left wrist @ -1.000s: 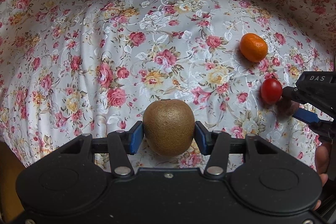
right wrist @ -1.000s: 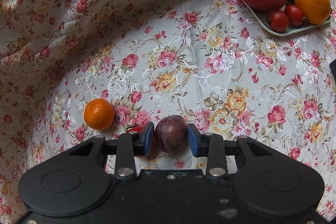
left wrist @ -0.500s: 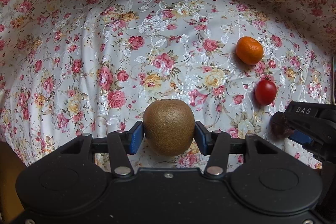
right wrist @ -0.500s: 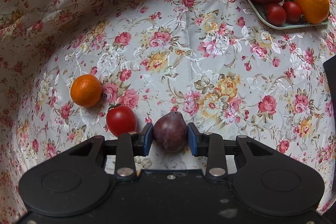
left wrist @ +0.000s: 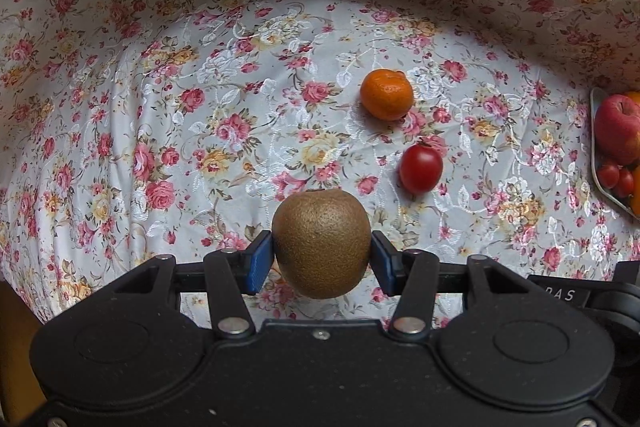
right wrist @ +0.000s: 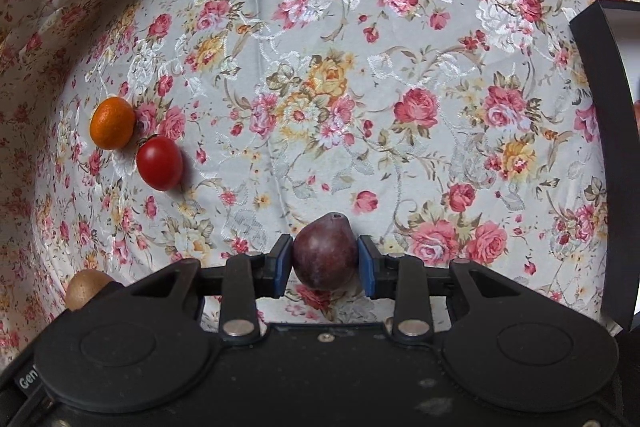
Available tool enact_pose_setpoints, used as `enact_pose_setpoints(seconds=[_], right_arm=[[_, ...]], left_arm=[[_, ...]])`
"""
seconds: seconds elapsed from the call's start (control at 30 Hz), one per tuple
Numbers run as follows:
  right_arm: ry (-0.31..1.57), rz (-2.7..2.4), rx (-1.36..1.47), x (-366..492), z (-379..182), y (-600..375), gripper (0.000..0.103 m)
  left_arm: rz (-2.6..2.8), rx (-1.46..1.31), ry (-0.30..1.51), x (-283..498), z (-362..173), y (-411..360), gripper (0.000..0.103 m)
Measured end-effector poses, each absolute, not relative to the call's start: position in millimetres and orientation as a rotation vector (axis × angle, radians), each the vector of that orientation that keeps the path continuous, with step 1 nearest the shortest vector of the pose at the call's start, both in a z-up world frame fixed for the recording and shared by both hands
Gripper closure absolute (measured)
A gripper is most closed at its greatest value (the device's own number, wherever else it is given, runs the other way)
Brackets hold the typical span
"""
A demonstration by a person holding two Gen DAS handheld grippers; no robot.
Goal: Organize fruits
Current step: 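Carry the kiwi and the plum toward the white box with both grippers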
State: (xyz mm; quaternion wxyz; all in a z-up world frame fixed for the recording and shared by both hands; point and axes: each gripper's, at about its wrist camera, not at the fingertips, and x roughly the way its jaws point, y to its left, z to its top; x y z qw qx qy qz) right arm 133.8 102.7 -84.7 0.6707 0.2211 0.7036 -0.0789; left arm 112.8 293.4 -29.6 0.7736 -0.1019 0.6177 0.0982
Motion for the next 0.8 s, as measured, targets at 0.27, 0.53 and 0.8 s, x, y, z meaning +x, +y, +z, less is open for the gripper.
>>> enact_pose_setpoints(seconds=[0.27,0.53,0.8], right_arm=[[1.473,-0.206,0.499,115,-46,39,0.068],[1.357,-0.289,0.528,95,-9,-34,0.068],[1.282,-0.483,0.544,72,1,-129,0.068]], left_arm=[[0.11,-0.143,1.33,112,-18,222,0.046],[-0.058,-0.025,1.322,96,-9,132,0.046],[-0.226,0.053,1.364,74,-13,52,0.046]])
